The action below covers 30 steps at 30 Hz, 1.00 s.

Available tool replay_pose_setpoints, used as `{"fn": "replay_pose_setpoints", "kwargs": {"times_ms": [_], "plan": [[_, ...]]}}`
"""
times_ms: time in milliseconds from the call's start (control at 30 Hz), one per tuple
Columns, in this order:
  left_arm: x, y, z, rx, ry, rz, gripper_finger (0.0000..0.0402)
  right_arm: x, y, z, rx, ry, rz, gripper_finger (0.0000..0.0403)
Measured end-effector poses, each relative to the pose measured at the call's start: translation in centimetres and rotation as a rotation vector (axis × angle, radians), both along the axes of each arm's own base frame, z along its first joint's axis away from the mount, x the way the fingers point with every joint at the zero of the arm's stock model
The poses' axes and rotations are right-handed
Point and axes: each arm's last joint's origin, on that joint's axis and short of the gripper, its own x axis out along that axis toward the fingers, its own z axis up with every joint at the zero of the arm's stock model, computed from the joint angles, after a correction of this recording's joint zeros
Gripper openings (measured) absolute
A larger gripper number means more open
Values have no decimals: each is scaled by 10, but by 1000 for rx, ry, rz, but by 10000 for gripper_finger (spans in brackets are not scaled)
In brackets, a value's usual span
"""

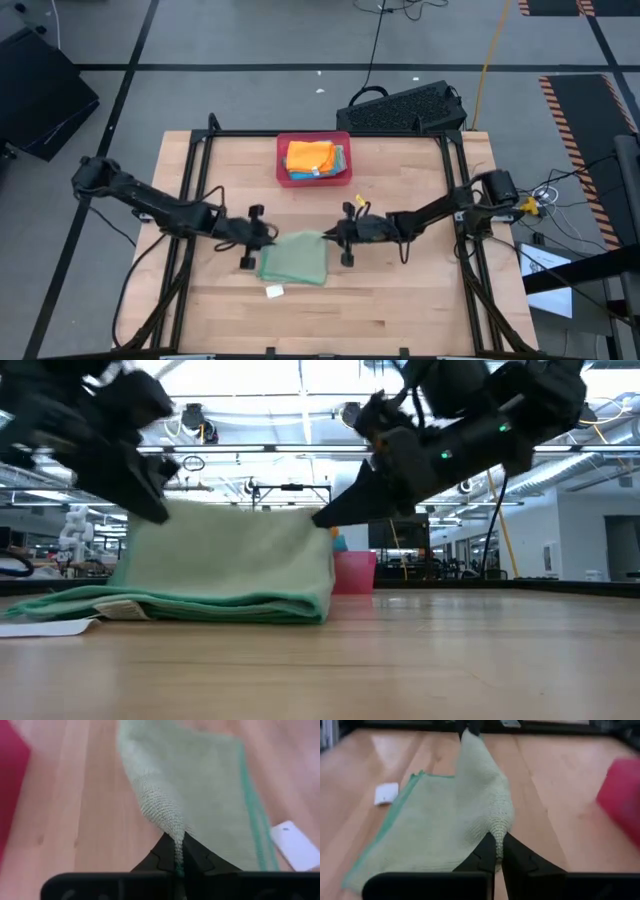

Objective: Fold microfiber towels
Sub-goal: Fold the light green towel

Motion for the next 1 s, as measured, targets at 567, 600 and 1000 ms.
{"fn": "replay_pose_setpoints", "kwargs": {"times_ms": [567,600,1000], "plan": [[-15,-42,4,352,-157,50,9,-11,41,8,-573,-15,-117,8],[-13,-38,4,394,-158,76,13,-9,36,9,-600,-10,-140,8],[-9,-42,-5,363,-121,20,13,-9,27,1,-606,64,-125,7]]}}
